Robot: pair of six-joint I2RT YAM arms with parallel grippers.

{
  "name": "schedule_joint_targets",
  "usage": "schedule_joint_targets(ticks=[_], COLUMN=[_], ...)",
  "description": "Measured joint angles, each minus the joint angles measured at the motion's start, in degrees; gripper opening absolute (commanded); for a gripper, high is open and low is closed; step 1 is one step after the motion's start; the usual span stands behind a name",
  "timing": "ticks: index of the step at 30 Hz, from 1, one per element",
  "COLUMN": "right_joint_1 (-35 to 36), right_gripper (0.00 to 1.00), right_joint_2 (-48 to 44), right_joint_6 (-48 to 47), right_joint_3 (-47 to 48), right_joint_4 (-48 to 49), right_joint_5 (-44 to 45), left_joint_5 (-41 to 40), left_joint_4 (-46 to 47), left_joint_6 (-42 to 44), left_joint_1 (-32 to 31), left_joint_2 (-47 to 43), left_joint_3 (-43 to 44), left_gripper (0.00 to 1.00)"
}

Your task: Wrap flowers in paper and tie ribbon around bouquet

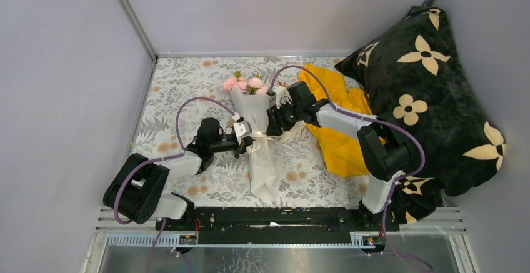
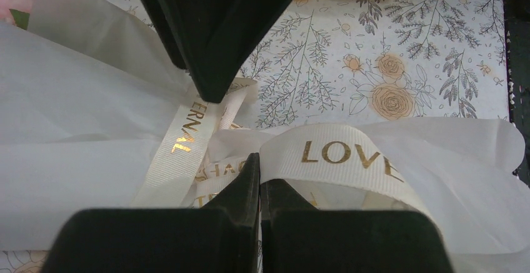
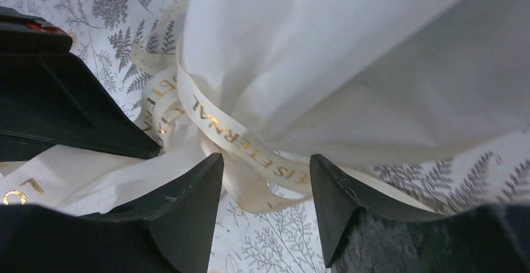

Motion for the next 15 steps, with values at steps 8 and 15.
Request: schedule_joint_targets(ticks=[8,15], right_joint_1=[2.2,3.0], right_gripper=[0.59,0.12], right_joint_2=[3.5,5.2], right_joint_6=[-2.4,-3.9], right_joint_3=[2.3,3.5], right_joint_4=[1.9,1.0], right_joint_5=[-1.5,-1.5], left_joint_5=[0.0,0.0], left_joint_4=[0.0,0.0], left_joint_6=[0.0,0.0], left_joint_1=[0.0,0.0], left_joint_2=[0.0,0.0], left_joint_3=[0.0,0.0], left_gripper=[0.00,0.00])
